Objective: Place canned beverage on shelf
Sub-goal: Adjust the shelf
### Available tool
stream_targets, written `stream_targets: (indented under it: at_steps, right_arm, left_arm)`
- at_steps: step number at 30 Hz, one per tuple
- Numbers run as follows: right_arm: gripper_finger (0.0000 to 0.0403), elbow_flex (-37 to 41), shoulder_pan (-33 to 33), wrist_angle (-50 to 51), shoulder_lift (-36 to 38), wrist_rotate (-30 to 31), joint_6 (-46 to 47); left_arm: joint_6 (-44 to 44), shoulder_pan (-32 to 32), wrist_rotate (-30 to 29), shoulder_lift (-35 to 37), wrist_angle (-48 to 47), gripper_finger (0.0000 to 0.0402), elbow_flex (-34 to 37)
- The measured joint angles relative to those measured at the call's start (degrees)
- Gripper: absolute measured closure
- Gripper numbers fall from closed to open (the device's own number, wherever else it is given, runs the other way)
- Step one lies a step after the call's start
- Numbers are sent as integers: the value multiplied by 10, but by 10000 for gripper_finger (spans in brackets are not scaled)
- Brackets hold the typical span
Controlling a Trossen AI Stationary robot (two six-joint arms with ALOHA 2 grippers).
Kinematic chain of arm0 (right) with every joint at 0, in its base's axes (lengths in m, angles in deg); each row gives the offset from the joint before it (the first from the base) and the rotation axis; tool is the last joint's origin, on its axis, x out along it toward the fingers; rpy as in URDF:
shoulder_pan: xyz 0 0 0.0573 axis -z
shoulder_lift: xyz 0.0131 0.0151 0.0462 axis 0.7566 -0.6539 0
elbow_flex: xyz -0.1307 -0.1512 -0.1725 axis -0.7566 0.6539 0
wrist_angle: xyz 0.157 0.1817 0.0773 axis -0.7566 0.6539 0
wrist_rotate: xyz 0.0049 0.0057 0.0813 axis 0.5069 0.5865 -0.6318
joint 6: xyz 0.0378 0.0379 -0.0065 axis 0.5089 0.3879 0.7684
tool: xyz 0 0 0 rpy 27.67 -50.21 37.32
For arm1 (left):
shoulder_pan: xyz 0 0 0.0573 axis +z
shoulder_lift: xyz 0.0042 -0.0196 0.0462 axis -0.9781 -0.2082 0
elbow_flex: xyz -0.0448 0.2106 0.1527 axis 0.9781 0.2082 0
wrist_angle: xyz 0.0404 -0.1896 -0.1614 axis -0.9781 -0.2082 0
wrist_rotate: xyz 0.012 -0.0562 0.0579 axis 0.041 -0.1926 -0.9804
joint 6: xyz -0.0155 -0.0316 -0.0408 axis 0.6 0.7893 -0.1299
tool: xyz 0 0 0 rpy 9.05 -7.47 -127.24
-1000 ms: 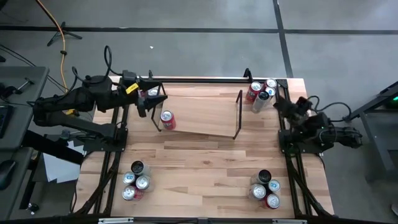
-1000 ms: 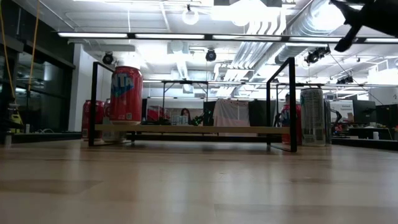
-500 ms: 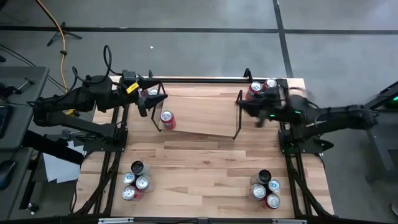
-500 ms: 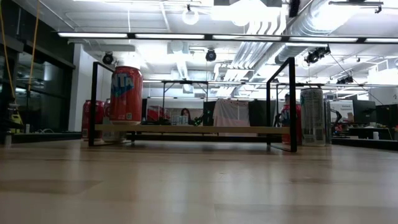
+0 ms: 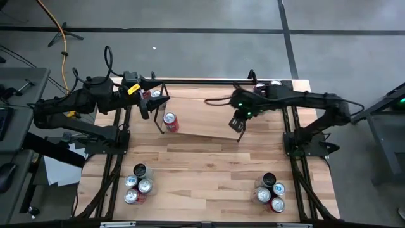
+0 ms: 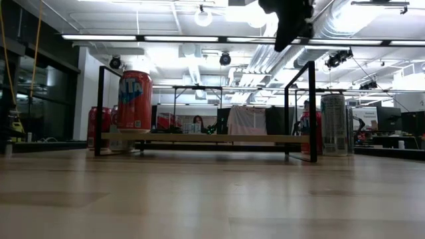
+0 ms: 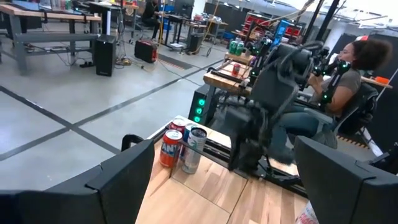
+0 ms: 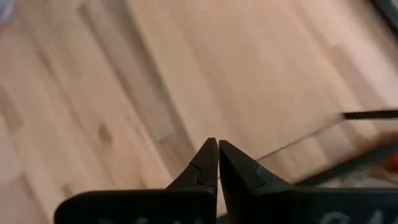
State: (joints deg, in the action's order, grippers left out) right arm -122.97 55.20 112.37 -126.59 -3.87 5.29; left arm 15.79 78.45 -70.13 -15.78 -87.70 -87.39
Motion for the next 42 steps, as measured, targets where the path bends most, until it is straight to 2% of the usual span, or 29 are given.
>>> stream_targets:
  at_steps: [3, 11, 35, 42]
  right_arm:
    - [402, -12, -4, 24, -35, -21, -21]
    - [402, -18, -19, 106, -76, -23, -71]
    - [402, -18, -28, 245, -72, 55, -153]
    - [402, -17, -28, 245, -49, 79, -168]
  left_arm:
    - [4, 0, -1, 0, 0, 64, 0]
    - [5, 0, -6, 1, 0, 64, 0]
    - [5, 0, -33, 1, 0, 64, 0]
    - [5, 0, -35, 1, 0, 64, 0]
